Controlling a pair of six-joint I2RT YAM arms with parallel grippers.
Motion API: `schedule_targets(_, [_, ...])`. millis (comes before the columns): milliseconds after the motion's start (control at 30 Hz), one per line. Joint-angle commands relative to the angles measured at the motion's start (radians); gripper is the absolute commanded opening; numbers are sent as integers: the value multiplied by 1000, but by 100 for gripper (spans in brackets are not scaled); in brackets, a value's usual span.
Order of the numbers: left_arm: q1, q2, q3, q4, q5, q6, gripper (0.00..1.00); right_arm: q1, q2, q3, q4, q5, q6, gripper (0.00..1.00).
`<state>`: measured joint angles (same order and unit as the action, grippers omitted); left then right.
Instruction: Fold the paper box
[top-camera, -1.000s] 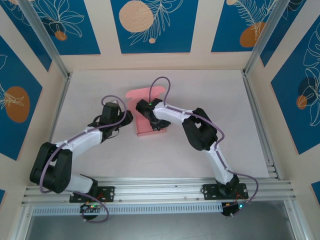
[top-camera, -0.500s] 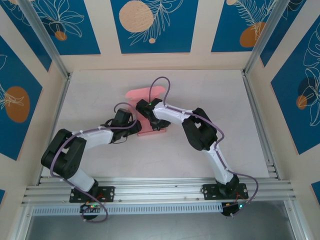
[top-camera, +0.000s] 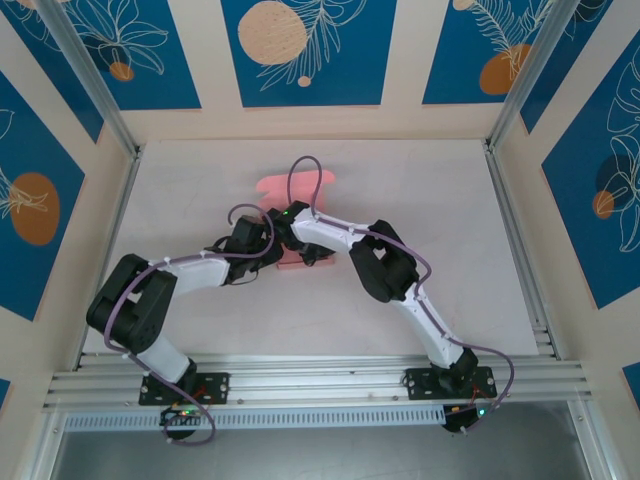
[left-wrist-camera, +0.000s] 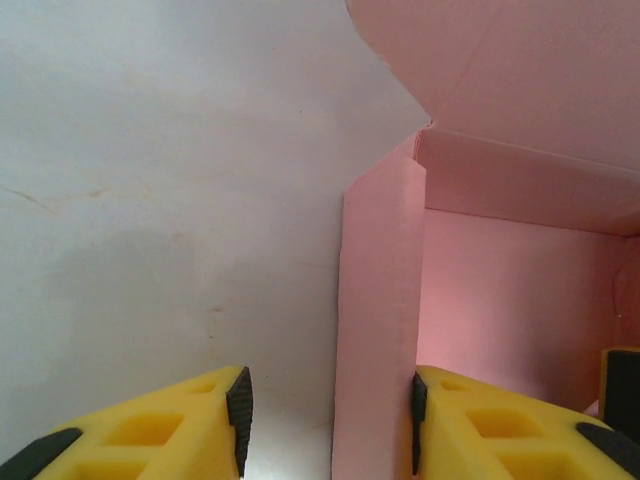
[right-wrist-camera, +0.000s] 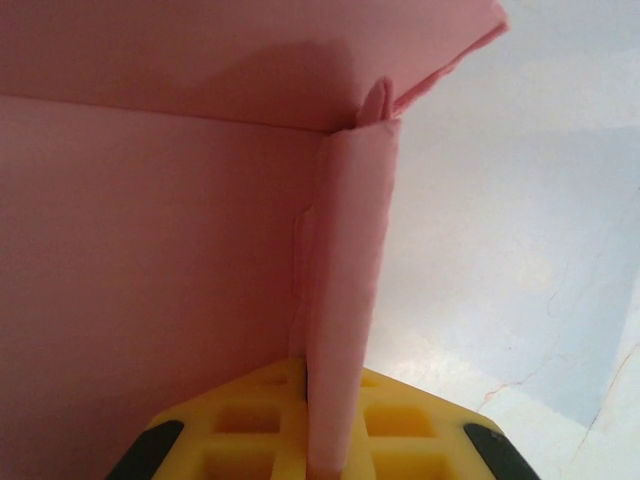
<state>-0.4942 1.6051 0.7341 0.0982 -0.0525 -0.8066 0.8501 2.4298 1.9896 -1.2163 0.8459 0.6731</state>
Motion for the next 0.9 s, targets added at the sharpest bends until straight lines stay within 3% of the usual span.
schedule_targets(0, [-1,-6,13,-11,-39,-12,45,-17,108,-44,-91,8,10,0])
schedule_targets(233, [-1,-24,13,-26,-39,-5,47,-17,68,-54,-34,-59,-18,0])
schedule_targets(433, [0,-58,18,-44,-45,13,47,-23,-18,-36,12,-116,-66,26])
schedule_targets(867, [-1,-84,34,-81,-64,37,48,-34,-95,-10,35,-128,-90,53])
